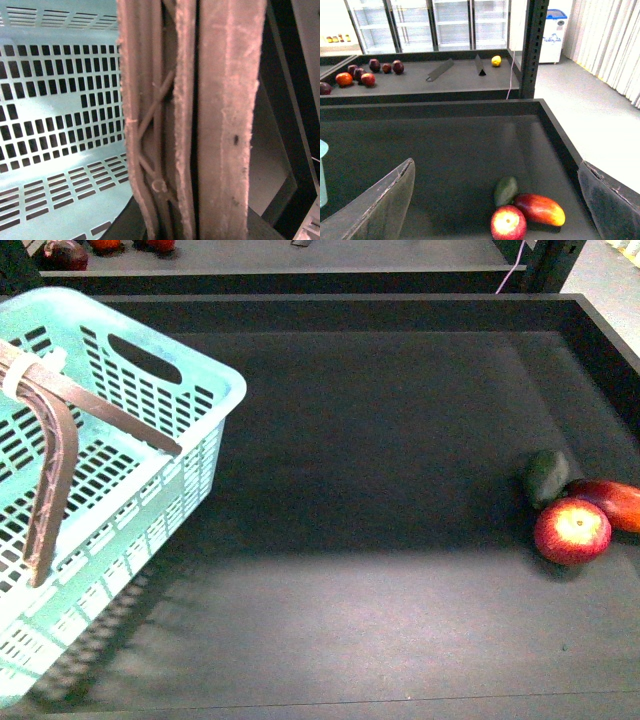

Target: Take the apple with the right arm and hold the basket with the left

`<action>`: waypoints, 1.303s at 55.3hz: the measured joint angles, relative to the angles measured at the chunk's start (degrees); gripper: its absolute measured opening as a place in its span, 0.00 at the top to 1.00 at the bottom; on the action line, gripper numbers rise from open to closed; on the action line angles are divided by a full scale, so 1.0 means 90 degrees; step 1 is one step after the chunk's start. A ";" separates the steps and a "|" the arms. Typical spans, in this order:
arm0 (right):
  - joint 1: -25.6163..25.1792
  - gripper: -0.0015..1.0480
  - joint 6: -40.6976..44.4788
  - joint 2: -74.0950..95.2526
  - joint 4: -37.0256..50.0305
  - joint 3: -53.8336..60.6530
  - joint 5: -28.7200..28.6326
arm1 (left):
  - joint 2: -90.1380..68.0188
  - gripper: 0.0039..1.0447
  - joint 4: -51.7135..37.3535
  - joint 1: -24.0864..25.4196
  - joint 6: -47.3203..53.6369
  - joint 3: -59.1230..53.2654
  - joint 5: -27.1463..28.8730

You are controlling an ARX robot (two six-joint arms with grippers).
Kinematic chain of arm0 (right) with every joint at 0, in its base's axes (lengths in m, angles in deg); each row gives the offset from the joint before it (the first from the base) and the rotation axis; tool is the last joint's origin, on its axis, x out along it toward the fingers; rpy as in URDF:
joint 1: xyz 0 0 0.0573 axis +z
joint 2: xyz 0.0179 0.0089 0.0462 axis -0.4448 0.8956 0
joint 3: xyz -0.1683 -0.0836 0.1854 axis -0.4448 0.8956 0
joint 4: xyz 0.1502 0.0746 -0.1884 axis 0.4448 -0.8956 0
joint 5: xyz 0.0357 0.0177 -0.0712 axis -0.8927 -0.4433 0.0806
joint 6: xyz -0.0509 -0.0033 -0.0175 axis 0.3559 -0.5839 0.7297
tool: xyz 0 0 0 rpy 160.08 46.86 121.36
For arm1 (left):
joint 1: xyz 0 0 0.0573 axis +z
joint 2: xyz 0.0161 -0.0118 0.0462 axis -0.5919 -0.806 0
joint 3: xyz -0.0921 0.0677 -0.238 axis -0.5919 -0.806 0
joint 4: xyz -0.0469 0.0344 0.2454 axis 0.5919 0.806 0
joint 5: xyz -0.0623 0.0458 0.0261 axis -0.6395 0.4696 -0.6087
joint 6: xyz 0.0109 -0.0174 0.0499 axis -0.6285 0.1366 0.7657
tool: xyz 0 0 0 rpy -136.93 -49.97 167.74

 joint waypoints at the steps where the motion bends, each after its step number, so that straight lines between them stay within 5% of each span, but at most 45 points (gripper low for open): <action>1: 0.0000 0.08 0.0000 0.0000 0.0000 0.0000 0.0000 | 0.0114 0.84 0.0046 -0.0032 0.0100 -0.0010 -0.0027; 26: 0.0000 0.08 0.0000 0.0000 0.0000 0.0000 0.0000 | 0.1583 0.84 0.0631 -0.1644 0.0624 0.0131 -0.0724; 49: 0.0000 0.08 0.0000 0.0000 0.0000 0.0000 0.0000 | 0.2161 0.84 0.1052 -0.3463 0.0641 0.0731 -0.0464; 72: 0.0000 0.08 0.0000 0.0000 0.0000 0.0000 0.0000 | 0.2200 0.84 0.1103 -0.3701 0.0724 0.0809 -0.0325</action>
